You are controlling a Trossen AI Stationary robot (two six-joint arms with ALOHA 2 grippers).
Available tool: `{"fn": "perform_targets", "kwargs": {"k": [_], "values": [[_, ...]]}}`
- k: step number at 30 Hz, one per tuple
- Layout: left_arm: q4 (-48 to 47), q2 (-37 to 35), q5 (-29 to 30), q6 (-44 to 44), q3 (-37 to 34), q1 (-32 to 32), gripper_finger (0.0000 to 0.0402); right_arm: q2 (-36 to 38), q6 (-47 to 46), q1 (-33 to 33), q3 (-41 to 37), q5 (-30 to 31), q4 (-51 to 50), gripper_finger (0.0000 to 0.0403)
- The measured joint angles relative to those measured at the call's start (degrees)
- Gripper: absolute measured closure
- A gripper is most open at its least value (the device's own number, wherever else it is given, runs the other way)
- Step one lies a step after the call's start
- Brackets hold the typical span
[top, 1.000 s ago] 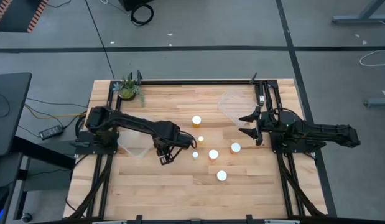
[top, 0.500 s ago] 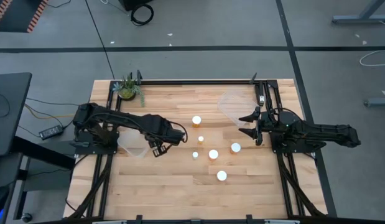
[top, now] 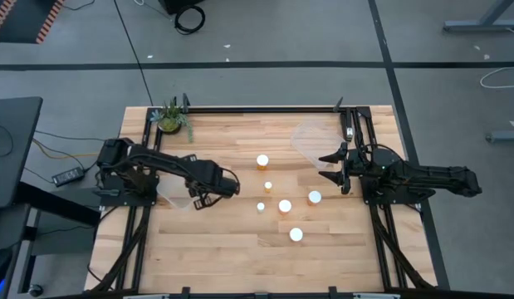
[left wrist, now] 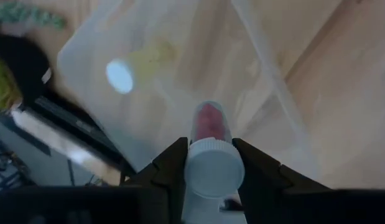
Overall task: Pick and place medicine bottles into bin by pill shape (circle, oval)
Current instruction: Put the small blue pill bottle into the left transparent bin
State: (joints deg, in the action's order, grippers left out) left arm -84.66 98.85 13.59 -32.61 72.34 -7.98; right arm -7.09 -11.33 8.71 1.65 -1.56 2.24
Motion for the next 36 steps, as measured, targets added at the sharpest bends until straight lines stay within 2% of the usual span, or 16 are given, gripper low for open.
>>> {"fn": "perform_targets", "kwargs": {"k": [6, 12, 20, 28, 36], "values": [[7.17, -1.72, 0.13, 3.33, -4.59, 3.33, 0.0262, 0.00, 0.00, 0.00, 0.00, 0.00, 0.00, 0.0131], [12.49, -5.81, 0.03, 6.21, -7.90, 7.83, 0.0279, 0.00, 0.00, -0.01, 0.00, 0.00, 0.00, 0.0131], [23.37, -9.60, -4.11, 7.86, -15.11, 12.50, 0.0259, -0.09, 0.00, -0.01, -0.01, 0.00, -0.01, 0.0131], [25.92, -9.62, -4.44, 7.21, -18.04, 13.67, 0.0264, -0.09, 0.00, -0.02, -0.02, 0.00, 0.00, 0.0131], [26.69, -9.62, -4.46, 6.33, -18.04, 13.67, 0.0221, -0.09, 0.00, -0.02, 0.00, 0.00, -0.02, 0.0131]]}}
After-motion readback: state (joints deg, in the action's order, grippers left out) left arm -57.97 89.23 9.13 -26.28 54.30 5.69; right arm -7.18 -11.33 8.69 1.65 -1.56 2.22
